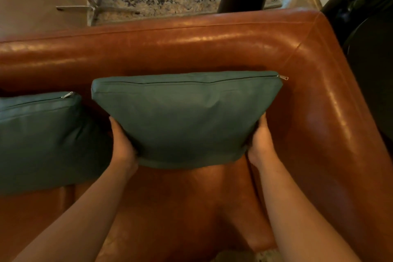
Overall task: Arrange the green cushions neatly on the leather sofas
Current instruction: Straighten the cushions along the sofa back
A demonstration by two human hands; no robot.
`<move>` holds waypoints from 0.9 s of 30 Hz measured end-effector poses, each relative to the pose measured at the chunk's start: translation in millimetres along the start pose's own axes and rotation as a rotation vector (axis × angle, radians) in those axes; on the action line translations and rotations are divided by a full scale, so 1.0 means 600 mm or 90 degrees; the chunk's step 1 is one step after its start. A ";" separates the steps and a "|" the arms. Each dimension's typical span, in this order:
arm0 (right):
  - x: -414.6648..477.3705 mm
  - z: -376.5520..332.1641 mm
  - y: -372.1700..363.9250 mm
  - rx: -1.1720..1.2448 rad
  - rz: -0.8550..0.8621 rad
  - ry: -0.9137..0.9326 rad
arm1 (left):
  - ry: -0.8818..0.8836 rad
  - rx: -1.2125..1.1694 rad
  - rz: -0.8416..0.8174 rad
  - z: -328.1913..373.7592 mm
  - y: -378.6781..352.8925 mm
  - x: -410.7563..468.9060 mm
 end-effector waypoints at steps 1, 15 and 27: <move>0.006 0.004 0.018 0.006 0.016 -0.004 | 0.024 -0.002 0.027 -0.006 0.011 0.007; 0.003 0.118 0.009 0.051 0.063 -0.146 | 0.220 -0.095 0.026 -0.089 0.002 0.043; -0.140 -0.060 -0.130 -0.477 0.060 0.884 | -0.806 0.533 0.239 0.068 -0.040 -0.160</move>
Point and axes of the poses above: each hand's wrist, its own x-axis towards the middle knuckle, its own y-axis out of the back of the hand, z = x × y, the point moved 2 cm from there along x, towards the middle knuckle, and after that the axes turned 8 degrees about y, right-handed, at the moved point
